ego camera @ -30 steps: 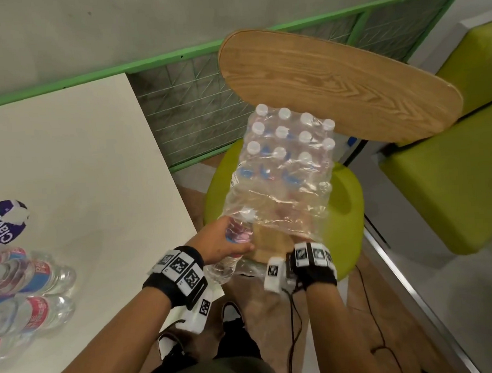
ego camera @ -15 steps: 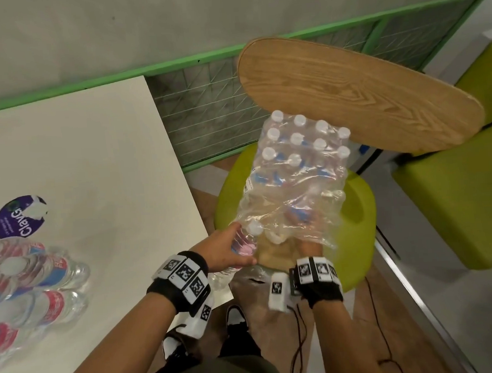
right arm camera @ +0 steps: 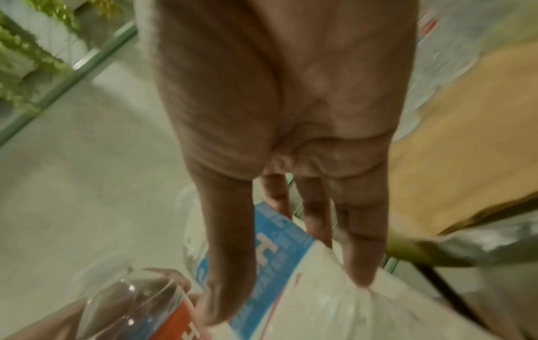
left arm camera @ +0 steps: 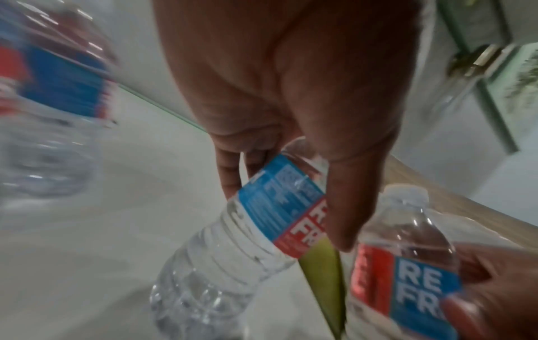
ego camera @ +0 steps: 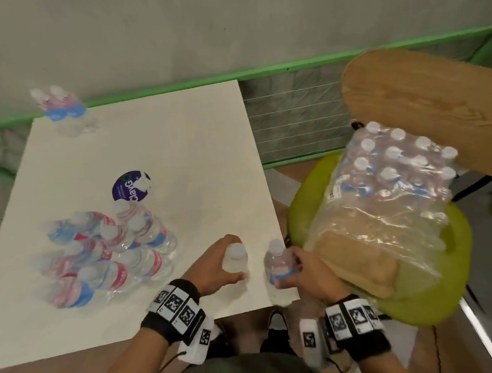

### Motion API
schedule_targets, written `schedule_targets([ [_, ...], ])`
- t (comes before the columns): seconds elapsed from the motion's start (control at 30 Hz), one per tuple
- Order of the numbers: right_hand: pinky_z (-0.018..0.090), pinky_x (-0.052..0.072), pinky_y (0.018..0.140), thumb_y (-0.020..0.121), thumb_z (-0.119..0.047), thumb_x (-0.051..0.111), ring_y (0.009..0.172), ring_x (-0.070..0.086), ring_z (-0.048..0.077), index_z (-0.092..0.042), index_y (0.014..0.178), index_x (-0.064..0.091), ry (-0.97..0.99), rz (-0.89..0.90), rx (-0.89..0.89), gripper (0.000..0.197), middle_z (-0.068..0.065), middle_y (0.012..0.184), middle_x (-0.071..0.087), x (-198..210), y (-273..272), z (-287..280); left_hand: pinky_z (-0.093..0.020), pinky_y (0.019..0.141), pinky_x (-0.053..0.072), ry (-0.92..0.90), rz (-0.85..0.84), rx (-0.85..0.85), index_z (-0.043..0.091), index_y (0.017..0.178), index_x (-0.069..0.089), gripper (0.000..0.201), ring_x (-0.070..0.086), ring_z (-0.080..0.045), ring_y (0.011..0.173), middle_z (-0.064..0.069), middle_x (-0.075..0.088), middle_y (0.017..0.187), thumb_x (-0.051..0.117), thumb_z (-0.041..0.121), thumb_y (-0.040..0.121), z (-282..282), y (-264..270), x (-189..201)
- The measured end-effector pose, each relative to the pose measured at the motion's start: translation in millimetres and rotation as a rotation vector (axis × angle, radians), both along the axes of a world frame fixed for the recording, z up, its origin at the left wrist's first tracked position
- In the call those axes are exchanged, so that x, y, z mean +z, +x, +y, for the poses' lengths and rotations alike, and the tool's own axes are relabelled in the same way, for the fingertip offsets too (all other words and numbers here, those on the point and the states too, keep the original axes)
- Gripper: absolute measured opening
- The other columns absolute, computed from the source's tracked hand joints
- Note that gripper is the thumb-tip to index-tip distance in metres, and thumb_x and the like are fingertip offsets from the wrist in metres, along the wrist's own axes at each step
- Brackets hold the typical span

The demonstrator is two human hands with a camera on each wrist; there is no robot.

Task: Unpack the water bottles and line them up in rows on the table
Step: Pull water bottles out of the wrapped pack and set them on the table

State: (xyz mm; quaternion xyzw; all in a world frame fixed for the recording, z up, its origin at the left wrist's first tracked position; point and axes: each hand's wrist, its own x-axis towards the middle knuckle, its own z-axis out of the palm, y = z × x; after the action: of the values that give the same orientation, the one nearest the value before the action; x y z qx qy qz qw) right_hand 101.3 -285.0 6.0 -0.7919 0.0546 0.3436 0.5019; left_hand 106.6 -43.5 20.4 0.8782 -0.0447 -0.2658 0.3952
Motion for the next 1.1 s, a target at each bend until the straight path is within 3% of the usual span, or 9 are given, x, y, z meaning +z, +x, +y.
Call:
schedule_targets([
  [0.1, 0.028, 0.052, 0.083, 0.058, -0.019, 0.087, 0.092, 0.064, 0.014, -0.020, 0.110, 0.057, 0.058, -0.087, 0.005, 0.061, -0.007, 0.105, 0.064, -4, 31, 51, -0.015, 0.095, 0.032, 0.043, -0.108, 0.231, 0.024, 0.119, 0.047, 0.060, 0.044, -0.011, 0.105, 0.002, 0.033, 0.118, 0.080, 0.018, 0.070, 32, -12, -2],
  [0.17, 0.019, 0.050, 0.078, 0.063, -0.012, 0.085, 0.094, 0.062, 0.016, -0.012, 0.118, 0.055, 0.095, -0.141, 0.023, 0.063, -0.001, 0.110, 0.062, -1, 51, 87, -0.022, 0.098, 0.036, 0.091, -0.142, 0.324, 0.022, 0.124, 0.047, 0.065, 0.043, -0.013, 0.104, 0.002, 0.032, 0.115, 0.080, 0.015, 0.069, 46, -15, -2],
  [0.27, 0.025, 0.046, 0.084, 0.067, -0.013, 0.083, 0.101, 0.058, 0.020, -0.014, 0.126, 0.053, 0.061, -0.221, 0.090, 0.065, 0.006, 0.116, 0.058, -2, 75, 134, -0.034, 0.097, 0.039, 0.140, -0.221, 0.375, 0.021, 0.128, 0.043, 0.072, 0.044, -0.021, 0.110, -0.003, 0.043, 0.117, 0.079, 0.013, 0.067, 59, -14, -1],
  [0.37, 0.039, 0.049, 0.091, 0.067, -0.012, 0.082, 0.105, 0.059, 0.029, -0.015, 0.122, 0.057, -0.002, -0.280, 0.164, 0.061, 0.012, 0.116, 0.061, -5, 93, 167, -0.034, 0.091, 0.034, 0.291, -0.318, 0.341, 0.018, 0.125, 0.045, 0.069, 0.043, -0.027, 0.112, -0.007, 0.053, 0.118, 0.080, 0.015, 0.066, 69, -10, 3],
  [0.5, 0.032, 0.047, 0.087, 0.068, -0.008, 0.080, 0.107, 0.059, 0.028, -0.009, 0.120, 0.058, -0.036, -0.325, 0.202, 0.056, 0.012, 0.118, 0.064, -2, 112, 197, -0.034, 0.091, 0.034, 0.465, -0.391, 0.261, 0.018, 0.120, 0.049, 0.061, 0.045, -0.027, 0.112, -0.003, 0.058, 0.120, 0.078, 0.015, 0.067, 83, -10, 1],
  [0.7, 0.039, 0.050, 0.090, 0.066, -0.012, 0.081, 0.106, 0.060, 0.033, -0.003, 0.118, 0.058, -0.101, -0.394, 0.268, 0.057, 0.020, 0.115, 0.063, -4, 121, 234, -0.037, 0.091, 0.038, 0.527, -0.475, 0.243, 0.011, 0.116, 0.054, 0.063, 0.048, -0.033, 0.109, -0.010, 0.057, 0.118, 0.080, 0.003, 0.060, 94, -9, 0],
  [0.8, 0.039, 0.051, 0.086, 0.072, -0.015, 0.076, 0.102, 0.061, 0.036, 0.002, 0.114, 0.059, -0.095, -0.405, 0.247, 0.048, 0.023, 0.112, 0.064, -3, 121, 244, -0.043, 0.082, 0.045, 0.608, -0.536, 0.212, 0.009, 0.110, 0.056, 0.069, 0.053, -0.037, 0.100, -0.014, 0.057, 0.109, 0.085, 0.001, 0.048, 93, -9, 0],
  [1.0, 0.042, 0.046, 0.098, 0.082, -0.009, 0.067, 0.115, 0.054, 0.034, 0.000, 0.131, 0.046, -0.052, -0.333, 0.249, 0.054, 0.022, 0.127, 0.054, -8, 118, 243, -0.045, 0.082, 0.044, 0.669, -0.516, 0.208, 0.012, 0.113, 0.054, 0.068, 0.053, -0.035, 0.096, -0.013, 0.057, 0.105, 0.084, 0.004, 0.052, 89, -12, 2],
  [1.1, 0.036, 0.044, 0.100, 0.083, -0.006, 0.067, 0.122, 0.052, 0.031, -0.008, 0.142, 0.035, -0.047, -0.267, 0.243, 0.068, 0.016, 0.139, 0.046, -13, 115, 235, -0.046, 0.083, 0.043, 0.691, -0.487, 0.205, 0.011, 0.111, 0.056, 0.065, 0.053, -0.036, 0.097, -0.013, 0.057, 0.106, 0.085, 0.006, 0.054, 89, -11, 3],
])
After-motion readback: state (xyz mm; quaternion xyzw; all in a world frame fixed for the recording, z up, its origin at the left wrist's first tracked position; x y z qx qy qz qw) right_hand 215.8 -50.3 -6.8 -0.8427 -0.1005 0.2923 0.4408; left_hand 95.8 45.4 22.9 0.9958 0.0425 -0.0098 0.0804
